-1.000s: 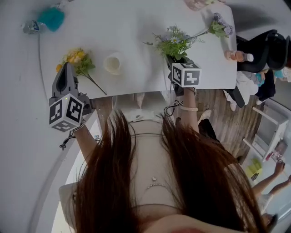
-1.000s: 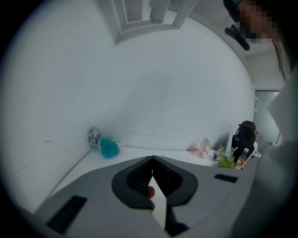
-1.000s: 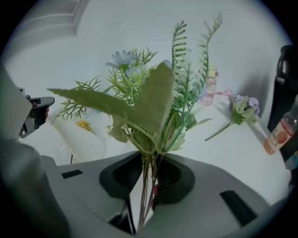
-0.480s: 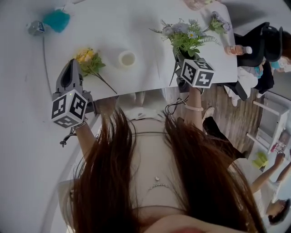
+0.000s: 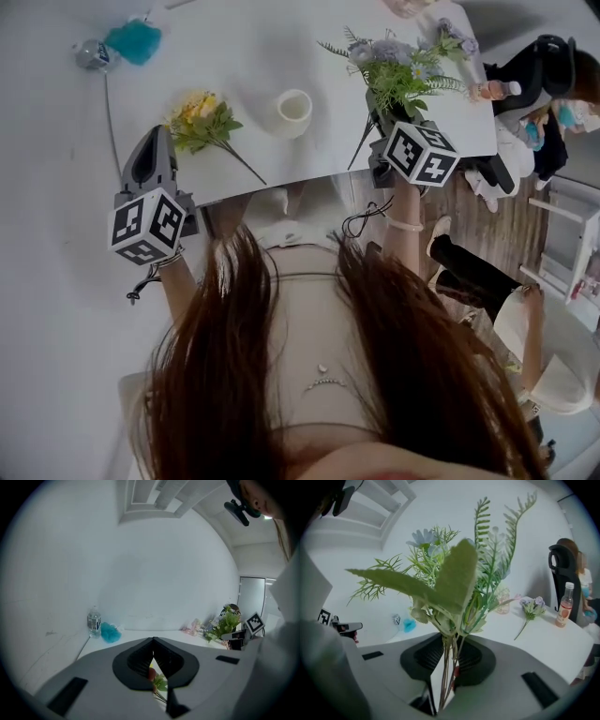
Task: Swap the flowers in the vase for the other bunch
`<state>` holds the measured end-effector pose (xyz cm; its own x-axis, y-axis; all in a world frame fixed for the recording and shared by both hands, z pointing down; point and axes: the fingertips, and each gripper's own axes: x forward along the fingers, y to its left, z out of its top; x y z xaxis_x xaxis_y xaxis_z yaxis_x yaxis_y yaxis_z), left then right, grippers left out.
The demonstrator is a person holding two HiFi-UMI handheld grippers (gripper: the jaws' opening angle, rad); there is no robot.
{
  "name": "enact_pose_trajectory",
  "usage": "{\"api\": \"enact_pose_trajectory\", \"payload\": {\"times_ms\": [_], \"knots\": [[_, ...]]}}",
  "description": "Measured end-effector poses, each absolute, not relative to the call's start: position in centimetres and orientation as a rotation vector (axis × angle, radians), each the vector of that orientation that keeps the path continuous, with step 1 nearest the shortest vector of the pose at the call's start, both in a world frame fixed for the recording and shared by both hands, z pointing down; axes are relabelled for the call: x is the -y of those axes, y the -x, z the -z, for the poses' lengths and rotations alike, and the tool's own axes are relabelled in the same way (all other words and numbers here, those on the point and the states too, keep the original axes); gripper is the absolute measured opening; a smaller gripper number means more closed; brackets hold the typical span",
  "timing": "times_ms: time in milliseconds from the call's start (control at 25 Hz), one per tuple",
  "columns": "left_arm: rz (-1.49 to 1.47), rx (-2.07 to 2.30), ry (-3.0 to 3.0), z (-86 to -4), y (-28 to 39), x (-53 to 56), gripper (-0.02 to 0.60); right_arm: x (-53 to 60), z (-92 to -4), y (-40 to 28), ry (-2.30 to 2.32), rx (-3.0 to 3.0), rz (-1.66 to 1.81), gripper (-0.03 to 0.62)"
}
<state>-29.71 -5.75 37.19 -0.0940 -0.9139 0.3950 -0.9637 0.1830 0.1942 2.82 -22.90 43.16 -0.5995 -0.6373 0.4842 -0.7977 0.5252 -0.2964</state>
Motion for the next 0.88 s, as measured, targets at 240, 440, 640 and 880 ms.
{"api": "enact_pose_trajectory", "payload": {"times_ms": [240, 440, 640, 880], "knots": [[-0.164, 2.017, -1.795, -36.3, 30.4, 3.7, 0.003, 21.4, -40.4, -1.8, -1.257, 2.513, -0.698, 0.083], [-0.148, 2.037, -1.76, -35.9, 31.3, 2.3, 0.003, 21.2, -37.5, -0.9, -1.257, 2.595, -0.687, 0.083], [-0.116, 2.07, -1.706, -35.9, 31.2, 0.9, 0.003, 21.7, -34.6, -0.6, -1.226, 2.687, -0.655, 0.083], [-0.08, 2.12, -1.641, -36.6, 30.7, -0.5, 0.003, 21.8, -33.3, 0.0, -1.147, 2.785, -0.638, 0.083]]}}
